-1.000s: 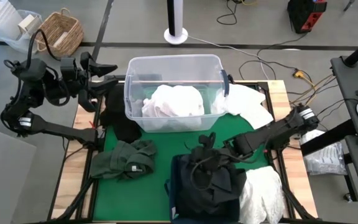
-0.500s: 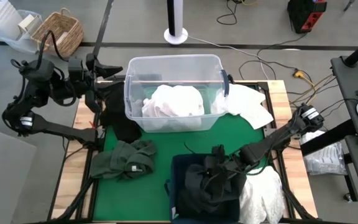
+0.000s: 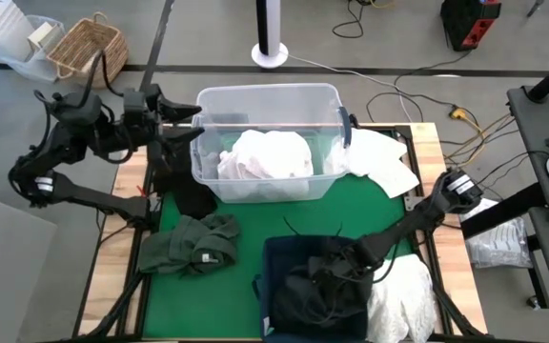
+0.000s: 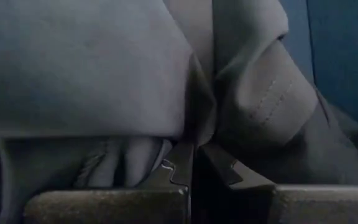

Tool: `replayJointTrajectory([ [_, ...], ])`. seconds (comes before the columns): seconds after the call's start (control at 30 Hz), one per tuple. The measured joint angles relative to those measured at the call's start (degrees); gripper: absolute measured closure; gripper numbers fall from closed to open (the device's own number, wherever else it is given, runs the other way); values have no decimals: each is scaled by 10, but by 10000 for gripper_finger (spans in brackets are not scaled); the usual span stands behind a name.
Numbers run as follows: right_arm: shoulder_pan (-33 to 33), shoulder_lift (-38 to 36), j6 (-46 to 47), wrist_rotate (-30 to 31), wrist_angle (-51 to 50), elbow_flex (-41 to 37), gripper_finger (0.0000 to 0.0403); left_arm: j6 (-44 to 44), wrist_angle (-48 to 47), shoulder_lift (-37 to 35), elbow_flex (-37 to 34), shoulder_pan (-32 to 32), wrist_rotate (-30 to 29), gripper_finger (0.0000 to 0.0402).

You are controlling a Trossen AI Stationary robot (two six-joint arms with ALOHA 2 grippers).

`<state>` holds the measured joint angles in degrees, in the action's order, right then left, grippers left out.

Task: Sort clothes
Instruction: Put the black shorts into the blue laundry bin

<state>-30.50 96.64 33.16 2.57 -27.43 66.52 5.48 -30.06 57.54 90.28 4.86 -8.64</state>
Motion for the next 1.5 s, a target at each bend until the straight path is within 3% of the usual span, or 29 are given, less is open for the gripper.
replayJointTrajectory([
  [0.2, 5, -18, 2, 18, -12, 14, 382, 0, 0, 7, 0, 0, 0, 170],
  [0.37, 12, -32, 3, 19, -41, 53, 338, 0, 1, 11, 0, 0, 0, 170],
  [0.63, 23, -35, -20, 20, -241, 176, 220, 0, 1, 12, 0, 0, 0, 170],
  [0.77, 24, -43, -21, 21, -340, 243, 195, 0, 1, 12, 0, 0, 0, 170],
  [0.9, 23, -52, 3, 32, -445, 261, 228, 0, 0, 12, 0, 0, 0, 170],
  [1.0, 23, -54, 2, 51, -502, 257, 287, -3, 0, 12, 0, 0, 0, 170],
  [1.13, 23, -54, -44, 64, -483, 231, 377, -4, 0, 12, 0, 0, 0, 170],
  [1.33, 24, -54, -42, 60, -445, 150, 393, -6, 0, 11, 0, 0, 0, 170],
  [1.5, 24, -53, -42, 6, -319, 93, 394, -13, 0, 11, 0, 0, 0, 170],
])
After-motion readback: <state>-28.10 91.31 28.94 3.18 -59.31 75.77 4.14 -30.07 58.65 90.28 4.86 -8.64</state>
